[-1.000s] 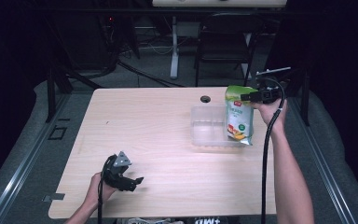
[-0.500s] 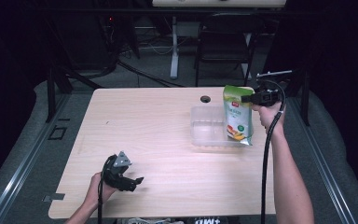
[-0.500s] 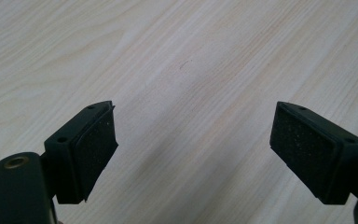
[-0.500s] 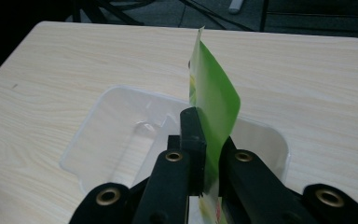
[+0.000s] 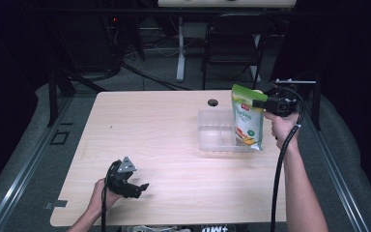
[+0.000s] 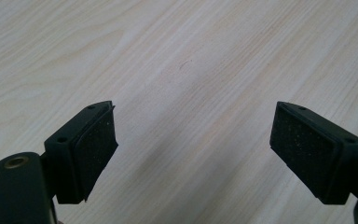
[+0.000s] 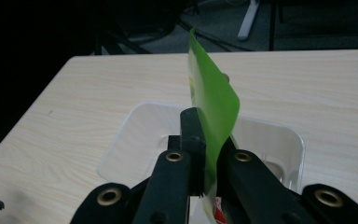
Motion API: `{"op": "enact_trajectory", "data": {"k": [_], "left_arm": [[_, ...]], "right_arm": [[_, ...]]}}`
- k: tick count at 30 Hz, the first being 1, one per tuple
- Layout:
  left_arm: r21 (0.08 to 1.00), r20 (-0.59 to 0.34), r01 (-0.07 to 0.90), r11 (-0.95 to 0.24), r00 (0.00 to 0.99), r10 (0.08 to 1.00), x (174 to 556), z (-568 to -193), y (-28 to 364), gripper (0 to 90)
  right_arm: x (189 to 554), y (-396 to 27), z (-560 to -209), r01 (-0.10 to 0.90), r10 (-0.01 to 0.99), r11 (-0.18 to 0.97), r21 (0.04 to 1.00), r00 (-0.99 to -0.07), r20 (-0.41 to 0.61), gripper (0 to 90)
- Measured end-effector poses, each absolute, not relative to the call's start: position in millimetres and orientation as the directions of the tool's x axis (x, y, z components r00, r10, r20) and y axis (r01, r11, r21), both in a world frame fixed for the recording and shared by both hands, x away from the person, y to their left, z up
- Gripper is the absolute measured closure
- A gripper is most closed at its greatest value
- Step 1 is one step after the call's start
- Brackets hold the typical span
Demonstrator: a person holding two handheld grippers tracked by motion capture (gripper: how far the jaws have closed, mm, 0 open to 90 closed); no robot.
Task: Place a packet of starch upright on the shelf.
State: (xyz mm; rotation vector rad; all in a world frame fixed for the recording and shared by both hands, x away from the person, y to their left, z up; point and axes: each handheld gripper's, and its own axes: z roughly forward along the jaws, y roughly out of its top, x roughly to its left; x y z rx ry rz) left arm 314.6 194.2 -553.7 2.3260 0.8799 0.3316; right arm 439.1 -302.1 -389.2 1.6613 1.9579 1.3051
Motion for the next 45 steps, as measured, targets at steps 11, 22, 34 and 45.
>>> {"op": "enact_trajectory", "data": {"k": [11, 22, 34, 45], "left_arm": [[0.636, 0.021, 0.503, -0.585, 0.747, 0.665, 313.9, -553.3, 193.0, 14.1], [0.636, 0.019, 0.504, -0.585, 0.747, 0.664, 313.1, -553.6, 193.5, 14.2], [0.635, 0.022, 0.503, -0.587, 0.747, 0.664, 312.9, -553.0, 193.8, 14.2], [0.631, 0.025, 0.501, -0.592, 0.75, 0.661, 312.7, -553.1, 193.1, 14.2]], "right_arm": [[425.0, -297.6, -386.5, 0.538, 0.897, -0.199, 0.819, -0.236, 0.373, 90.0], [433.6, -285.6, -417.3, 0.518, 0.882, -0.301, 0.801, -0.169, 0.441, 90.0], [435.4, -284.5, -427.1, 0.521, 0.896, -0.258, 0.814, -0.187, 0.404, 90.0], [424.9, -295.7, -430.2, 0.553, 0.931, -0.163, 0.817, -0.189, 0.313, 90.0]]}}
